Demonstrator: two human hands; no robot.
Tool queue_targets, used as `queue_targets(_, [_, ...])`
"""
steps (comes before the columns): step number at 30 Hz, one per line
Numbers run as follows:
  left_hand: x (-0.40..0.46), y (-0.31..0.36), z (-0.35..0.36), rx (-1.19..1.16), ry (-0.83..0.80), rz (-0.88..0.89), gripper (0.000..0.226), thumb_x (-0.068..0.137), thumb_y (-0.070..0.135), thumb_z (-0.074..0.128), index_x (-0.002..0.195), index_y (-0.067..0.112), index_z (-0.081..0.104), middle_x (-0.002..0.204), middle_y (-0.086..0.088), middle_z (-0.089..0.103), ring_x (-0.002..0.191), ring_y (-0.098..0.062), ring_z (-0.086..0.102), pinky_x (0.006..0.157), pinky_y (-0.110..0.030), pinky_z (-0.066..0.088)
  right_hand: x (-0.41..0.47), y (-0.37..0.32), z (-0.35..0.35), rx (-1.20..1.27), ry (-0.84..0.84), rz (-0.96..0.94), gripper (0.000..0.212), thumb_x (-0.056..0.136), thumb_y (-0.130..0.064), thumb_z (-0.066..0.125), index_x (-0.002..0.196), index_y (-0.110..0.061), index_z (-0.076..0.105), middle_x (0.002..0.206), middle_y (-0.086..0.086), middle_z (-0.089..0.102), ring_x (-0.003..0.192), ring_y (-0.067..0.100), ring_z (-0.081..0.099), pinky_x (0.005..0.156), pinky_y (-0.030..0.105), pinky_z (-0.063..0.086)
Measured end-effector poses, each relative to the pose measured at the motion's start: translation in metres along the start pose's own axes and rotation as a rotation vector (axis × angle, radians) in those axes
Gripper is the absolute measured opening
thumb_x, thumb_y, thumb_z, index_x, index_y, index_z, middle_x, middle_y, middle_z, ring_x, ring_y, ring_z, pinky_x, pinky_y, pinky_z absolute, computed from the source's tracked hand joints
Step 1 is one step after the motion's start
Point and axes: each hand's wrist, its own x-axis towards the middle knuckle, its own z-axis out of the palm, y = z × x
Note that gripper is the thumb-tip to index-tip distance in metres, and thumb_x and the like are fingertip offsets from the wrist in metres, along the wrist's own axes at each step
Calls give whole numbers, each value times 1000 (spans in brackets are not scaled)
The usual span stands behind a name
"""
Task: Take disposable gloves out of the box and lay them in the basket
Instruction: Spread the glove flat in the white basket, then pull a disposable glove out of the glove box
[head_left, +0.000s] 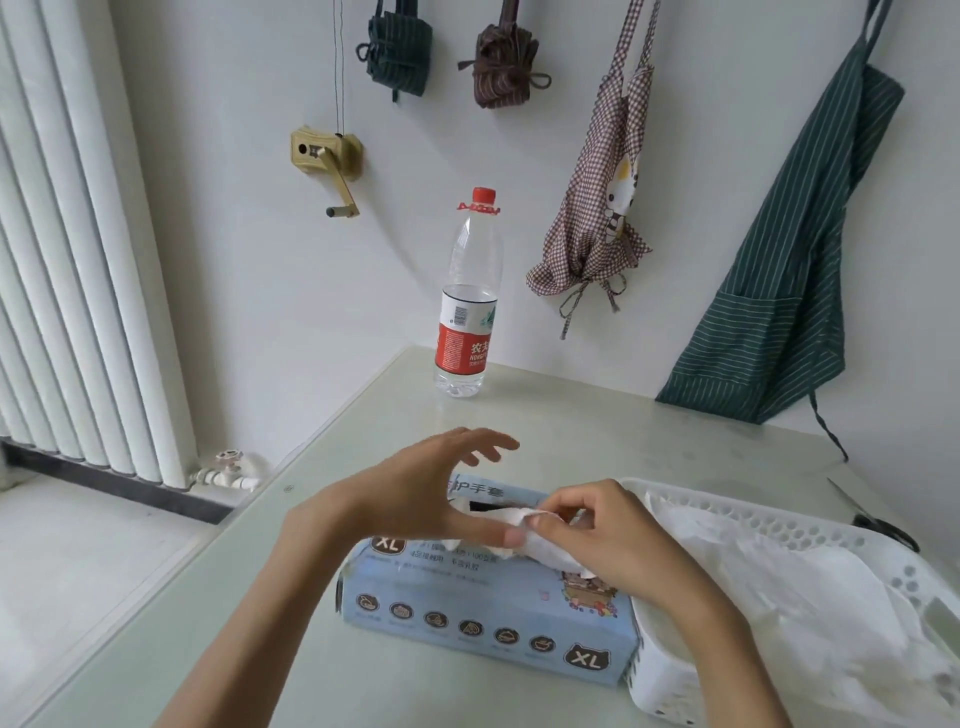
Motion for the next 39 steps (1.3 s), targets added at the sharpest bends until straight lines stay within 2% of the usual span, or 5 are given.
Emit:
queue_targets(7, [12,-6,8,17,248,23,9,87,38,63,90,30,67,88,19,68,82,3,64,83,-32,55,1,6,-8,44,140,-19,5,87,-26,66,84,-30,68,88,-14,69,82,-3,62,75,21,52])
queue_targets(15, [7,11,10,-98,204,-9,51,62,76,64,93,35,61,90,25,65,86,10,60,82,-25,53,3,5,-14,259,261,-42,22,83,-11,67,80,-31,76,78,-17,73,77,1,67,69,18,54])
queue_targets(21, [16,22,29,29,403,-42,21,77,29,67,87,33,50,83,24,58,81,0,61,76,-33,53,7,1,2,260,379,-75,18,84,-14,69,86,-30,76,80,-19,71,73,-6,60,62,6,43])
queue_targets(34, [0,3,-11,-220,301,-173,6,83,23,70,88,25,73,83,14,73,77,4,67,65,-14,51,-1,0,-25,577,237,-169,8,87,-14,65,93,-12,71,89,-10,73,87,-3,65,75,7,45])
queue_targets(39, [4,13,-3,-146,444,-187,16,80,14,64,79,30,66,82,16,68,79,-1,65,77,-28,54,0,-8,-24,679,449,-245,11,92,-16,58,94,-9,65,77,-9,66,72,-4,60,66,7,44])
